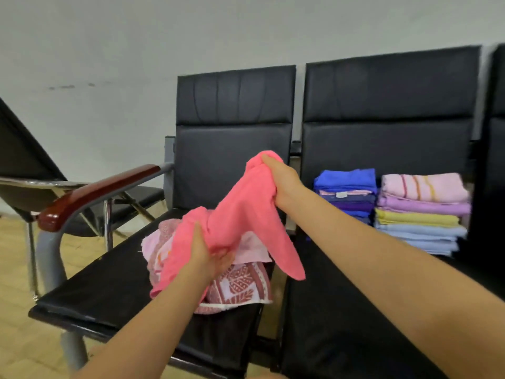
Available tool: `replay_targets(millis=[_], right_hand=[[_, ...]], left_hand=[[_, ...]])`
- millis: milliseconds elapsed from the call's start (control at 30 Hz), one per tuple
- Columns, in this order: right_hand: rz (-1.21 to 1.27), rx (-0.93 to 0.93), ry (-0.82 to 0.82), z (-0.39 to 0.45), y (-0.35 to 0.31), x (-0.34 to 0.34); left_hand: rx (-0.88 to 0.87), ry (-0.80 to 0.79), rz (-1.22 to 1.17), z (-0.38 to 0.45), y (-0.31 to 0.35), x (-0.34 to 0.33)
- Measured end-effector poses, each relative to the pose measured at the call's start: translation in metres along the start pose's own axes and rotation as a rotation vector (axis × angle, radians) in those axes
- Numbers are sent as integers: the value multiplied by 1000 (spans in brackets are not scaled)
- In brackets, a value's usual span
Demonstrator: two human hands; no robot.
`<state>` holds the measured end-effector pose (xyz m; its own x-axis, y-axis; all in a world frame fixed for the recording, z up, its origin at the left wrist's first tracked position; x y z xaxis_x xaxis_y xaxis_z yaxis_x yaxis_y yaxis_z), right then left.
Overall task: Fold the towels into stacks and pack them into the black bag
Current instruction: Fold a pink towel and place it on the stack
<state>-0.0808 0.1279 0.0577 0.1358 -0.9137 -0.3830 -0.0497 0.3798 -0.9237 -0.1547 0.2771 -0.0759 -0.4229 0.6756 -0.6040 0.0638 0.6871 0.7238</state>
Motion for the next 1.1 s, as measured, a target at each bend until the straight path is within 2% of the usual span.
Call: replay_targets(millis=[67, 100, 167, 333, 467, 533, 633, 733, 767, 833, 867, 967, 1033, 1100], right_hand=[[7, 8, 29, -7, -10, 24], [-2, 17, 48, -9, -16, 38], [-15, 38, 98, -16, -29, 71], [10, 150, 231, -33, -69, 159], [11, 223, 194, -60, -93, 215], [-51, 261, 267, -72, -99, 243], [-180, 235, 359, -79, -89, 283], [-253, 178, 424, -90, -60, 321], [-294, 170, 392, -100, -49, 329], [-561, 64, 336, -107, -18, 355], [-794, -45, 286, -112, -3, 365], [-1446, -418, 16, -118, 37, 386], [-1564, -424, -26, -115, 45, 388], [-1543, -263, 28, -106, 45, 386]], left_hand=[[17, -59, -55, 0, 0, -30], [5, -127, 2, -1, 0, -45], [-36, -158, 55, -6, 8, -77], [-213, -128, 332, -10, 17, -171], [-303, -316, 332, -39, -14, -247], [-319, -437, 346, -56, -36, -275], [-312, -532, 442, -69, -75, -294], [-303, -486, 664, -59, -117, -279], [-317, -475, 782, -50, -131, -269], [-359, -490, 1032, -32, -156, -240], [-371, -511, 1155, -27, -166, -225], [-410, -535, 1533, -10, -186, -189], [-390, -532, 1654, -6, -189, -176], [-313, -550, 1664, -1, -189, -168]])
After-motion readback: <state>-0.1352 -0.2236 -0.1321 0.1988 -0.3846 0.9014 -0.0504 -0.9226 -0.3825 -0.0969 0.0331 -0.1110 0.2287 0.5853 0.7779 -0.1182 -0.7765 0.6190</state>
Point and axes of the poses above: each hand's wrist, its own z-axis towards the middle knuckle, its own x-axis out of the back of the hand, y = z × x, the point moved 3 cm from there along z, towards the middle knuckle, and after that the axes turned 2 degrees about -x, right-handed, at the moved point
